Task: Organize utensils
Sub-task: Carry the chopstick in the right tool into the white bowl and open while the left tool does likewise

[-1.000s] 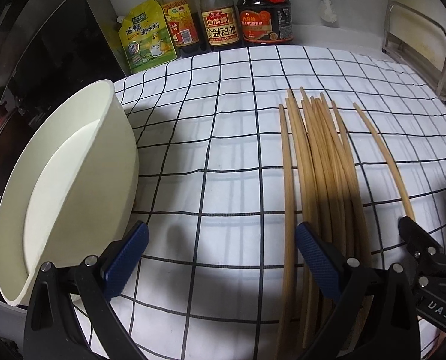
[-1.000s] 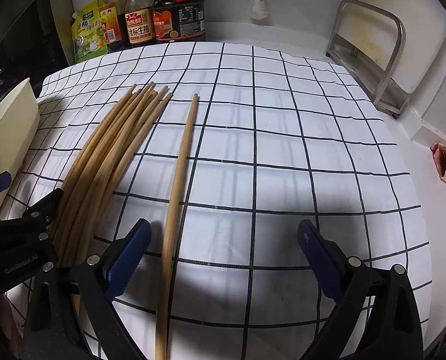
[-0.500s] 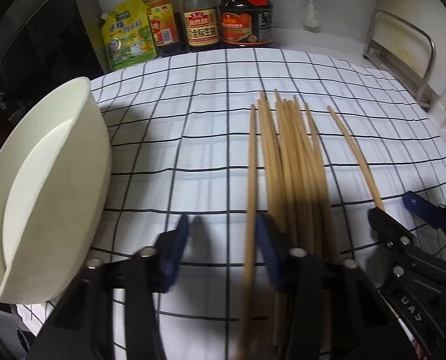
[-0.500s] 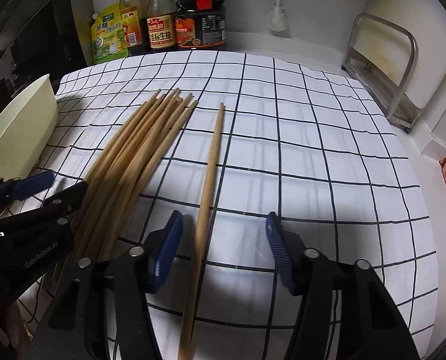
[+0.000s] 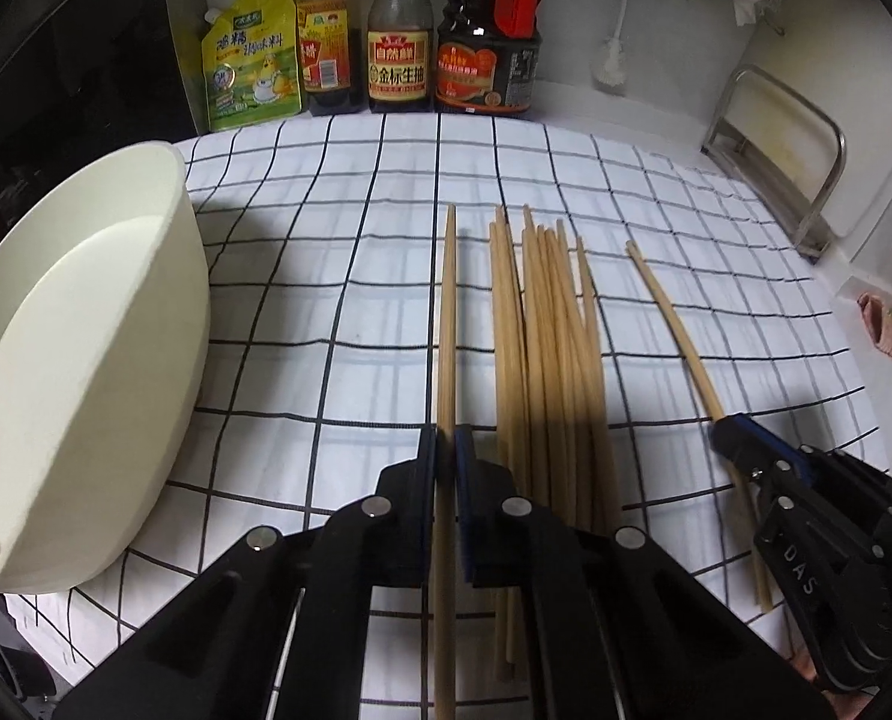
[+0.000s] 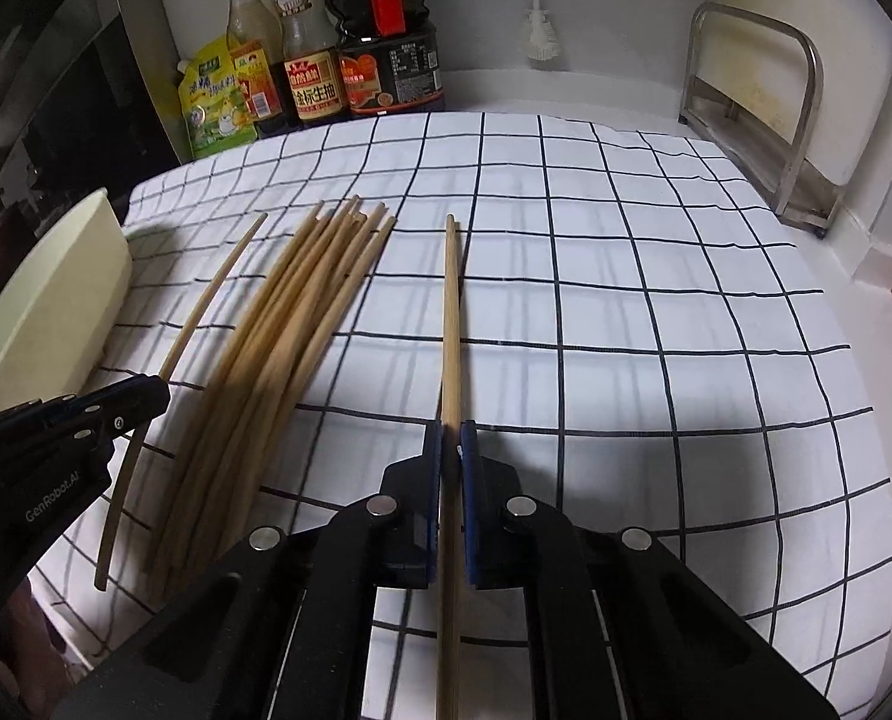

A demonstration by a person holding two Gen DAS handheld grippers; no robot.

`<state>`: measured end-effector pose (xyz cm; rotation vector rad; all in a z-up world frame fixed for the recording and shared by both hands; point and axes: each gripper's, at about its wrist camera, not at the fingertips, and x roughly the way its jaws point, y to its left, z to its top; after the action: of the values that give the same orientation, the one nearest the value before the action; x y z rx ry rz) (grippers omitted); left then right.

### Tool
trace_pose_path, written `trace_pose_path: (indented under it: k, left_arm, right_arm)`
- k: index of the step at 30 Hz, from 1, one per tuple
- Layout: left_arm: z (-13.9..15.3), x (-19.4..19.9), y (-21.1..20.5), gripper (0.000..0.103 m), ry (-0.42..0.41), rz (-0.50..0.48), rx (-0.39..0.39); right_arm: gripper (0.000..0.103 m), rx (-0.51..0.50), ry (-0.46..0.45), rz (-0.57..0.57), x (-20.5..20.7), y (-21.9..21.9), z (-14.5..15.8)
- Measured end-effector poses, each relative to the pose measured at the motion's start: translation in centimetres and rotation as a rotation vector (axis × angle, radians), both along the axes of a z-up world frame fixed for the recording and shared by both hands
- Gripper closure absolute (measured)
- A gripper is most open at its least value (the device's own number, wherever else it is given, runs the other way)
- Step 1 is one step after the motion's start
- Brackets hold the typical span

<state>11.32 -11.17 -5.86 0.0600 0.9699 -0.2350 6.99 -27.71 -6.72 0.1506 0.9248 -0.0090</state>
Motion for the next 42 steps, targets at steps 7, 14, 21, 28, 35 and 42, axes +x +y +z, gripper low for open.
trace_pose_path:
  k: [7, 14, 21, 28, 35, 42]
  left_arm:
    - [4.1, -1.2, 1.9, 0.096, -0.065, -0.009, -0.075]
    - [8.4, -1.7, 7.4, 0.096, -0.155, 0.061, -0.137]
    - [10.9, -1.1, 15.5, 0.096, -0.221, 0.183, -0.132]
    - [9.1, 0.6, 22.0, 0.096, -0.186, 0.279, -0.09]
    - [6.2, 1.8, 24.5, 0.096, -0.123, 0.295, -0.078]
    - [3.8, 3.0, 25.8, 0.096, -0.048, 0.321, -0.083]
  right_arm:
    - [0.097, 0.053, -0.09, 0.016, -1.0, 1.7, 4.6]
    - [0.097, 0.083, -0.172, 0.136, 0.3, 7.3, 9.7]
    - [0.097, 0.117, -0.179, 0.307, 3.7, 15.7, 11.4]
    - [0.097, 0.134, -0.113, 0.421, 7.0, 23.3, 9.9]
    - [0.097, 0.133, -0.023, 0.476, 9.6, 27.9, 7.2]
    - [0.097, 0.132, 0.049, 0.471, 10.8, 29.3, 5.1]
